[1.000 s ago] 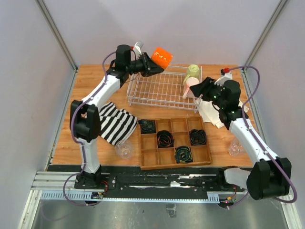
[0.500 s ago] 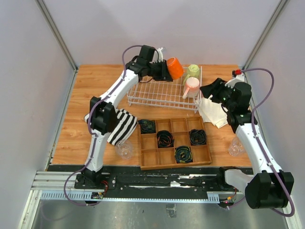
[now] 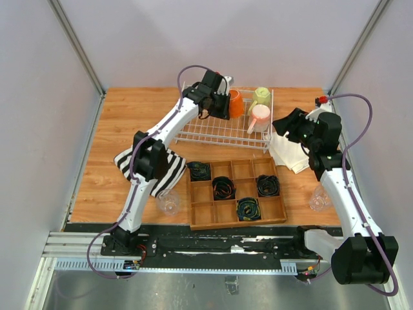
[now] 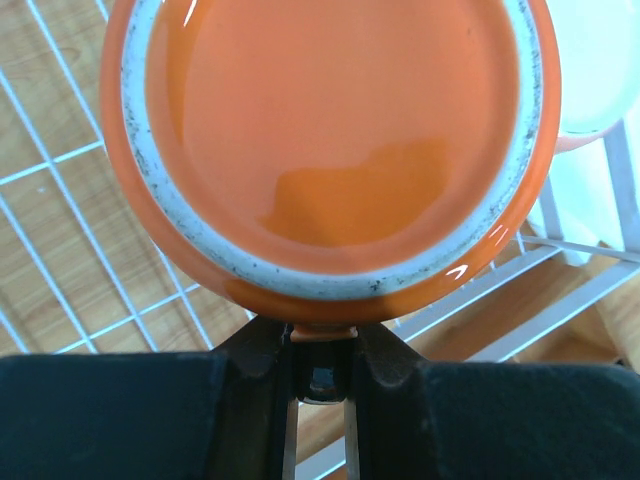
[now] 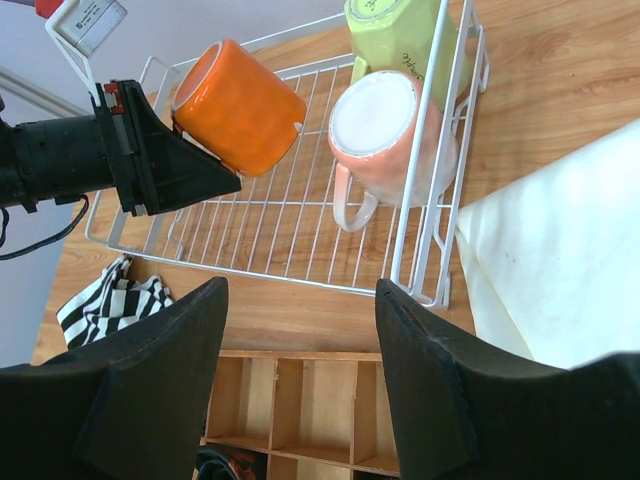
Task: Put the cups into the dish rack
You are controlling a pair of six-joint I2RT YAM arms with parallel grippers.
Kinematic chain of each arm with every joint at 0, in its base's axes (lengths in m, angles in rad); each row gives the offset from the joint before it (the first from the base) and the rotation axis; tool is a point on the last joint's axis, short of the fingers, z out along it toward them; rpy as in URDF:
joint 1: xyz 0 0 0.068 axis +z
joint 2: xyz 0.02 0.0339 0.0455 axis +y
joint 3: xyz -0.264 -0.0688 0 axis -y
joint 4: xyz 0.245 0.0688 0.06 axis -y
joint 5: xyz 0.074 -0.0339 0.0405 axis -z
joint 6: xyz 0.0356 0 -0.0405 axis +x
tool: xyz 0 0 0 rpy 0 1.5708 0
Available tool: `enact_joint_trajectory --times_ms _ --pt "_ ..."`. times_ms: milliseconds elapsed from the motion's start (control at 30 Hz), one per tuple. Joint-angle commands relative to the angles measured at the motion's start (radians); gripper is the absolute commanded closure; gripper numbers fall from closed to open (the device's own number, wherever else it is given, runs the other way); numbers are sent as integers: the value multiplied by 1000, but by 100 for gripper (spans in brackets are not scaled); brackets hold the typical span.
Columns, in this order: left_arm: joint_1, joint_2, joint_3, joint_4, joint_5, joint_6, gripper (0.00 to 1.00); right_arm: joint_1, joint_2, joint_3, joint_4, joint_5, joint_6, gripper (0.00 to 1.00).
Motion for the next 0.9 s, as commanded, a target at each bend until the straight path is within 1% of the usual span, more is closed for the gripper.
enact_joint_trajectory --times_ms 0,133,400,533,867 --pt "-27 -8 33 44 -76 87 99 -15 -13 24 -9 -5 -4 39" --pt "-52 -6 12 45 -112 119 100 -13 -5 26 -8 -12 -1 39" --pt "-55 -7 -43 70 -148 149 99 -9 -2 24 -9 -12 -5 39" --pt "-55 -20 -99 113 -154 154 100 -6 -3 23 -13 -9 -10 38" --pt "-55 10 -123 152 -154 168 99 -4 -2 27 -25 -6 -21 38"
